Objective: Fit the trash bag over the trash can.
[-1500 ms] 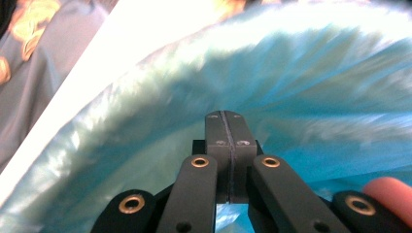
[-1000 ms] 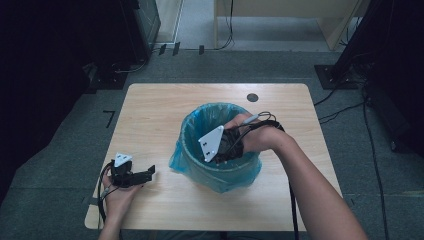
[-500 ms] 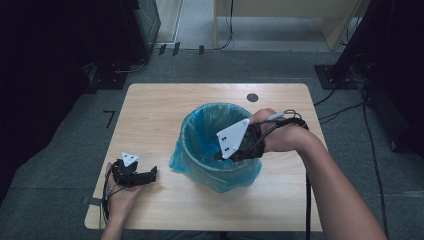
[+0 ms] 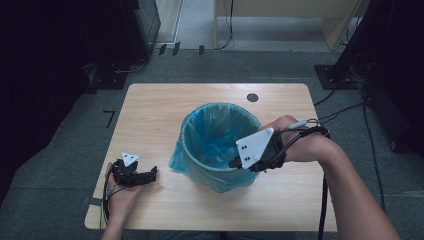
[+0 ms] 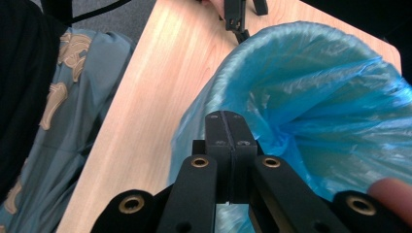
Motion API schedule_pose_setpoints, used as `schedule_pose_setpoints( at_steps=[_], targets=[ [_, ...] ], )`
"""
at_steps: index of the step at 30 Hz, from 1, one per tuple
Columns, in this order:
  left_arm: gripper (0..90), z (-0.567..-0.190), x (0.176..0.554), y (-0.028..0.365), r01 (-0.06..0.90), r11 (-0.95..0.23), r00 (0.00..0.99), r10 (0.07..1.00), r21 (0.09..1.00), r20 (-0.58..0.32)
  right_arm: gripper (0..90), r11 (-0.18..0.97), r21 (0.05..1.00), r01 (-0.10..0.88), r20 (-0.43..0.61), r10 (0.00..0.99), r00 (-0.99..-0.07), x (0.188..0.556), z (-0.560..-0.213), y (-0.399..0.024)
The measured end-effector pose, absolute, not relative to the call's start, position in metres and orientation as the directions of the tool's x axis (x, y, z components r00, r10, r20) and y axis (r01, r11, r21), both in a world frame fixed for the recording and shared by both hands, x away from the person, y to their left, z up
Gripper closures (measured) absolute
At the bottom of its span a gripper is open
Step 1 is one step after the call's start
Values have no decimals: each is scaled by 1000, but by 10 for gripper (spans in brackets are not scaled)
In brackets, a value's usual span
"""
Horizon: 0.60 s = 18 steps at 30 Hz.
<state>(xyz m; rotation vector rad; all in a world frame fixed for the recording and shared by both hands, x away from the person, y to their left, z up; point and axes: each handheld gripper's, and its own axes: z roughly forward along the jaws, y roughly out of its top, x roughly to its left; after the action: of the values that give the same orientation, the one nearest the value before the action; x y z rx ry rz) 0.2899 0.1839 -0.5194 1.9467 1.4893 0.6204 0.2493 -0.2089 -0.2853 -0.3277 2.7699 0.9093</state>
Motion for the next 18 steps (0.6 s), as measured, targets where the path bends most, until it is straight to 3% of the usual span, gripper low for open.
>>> schedule_pose_setpoints(
  at_steps=[10,15,18],
  targets=[
    [0,-520,290,184,684,-182,254,967,707,3,876,788,568,-236,-226,-127,-966,239,-298,-227],
    [0,-519,290,184,684,-183,255,967,706,4,799,798,573,-190,-173,-110,-979,233,-307,-237],
    [0,-519,290,184,684,-182,254,967,707,3,672,795,588,-147,-129,-88,-988,229,-313,-243]
  ],
)
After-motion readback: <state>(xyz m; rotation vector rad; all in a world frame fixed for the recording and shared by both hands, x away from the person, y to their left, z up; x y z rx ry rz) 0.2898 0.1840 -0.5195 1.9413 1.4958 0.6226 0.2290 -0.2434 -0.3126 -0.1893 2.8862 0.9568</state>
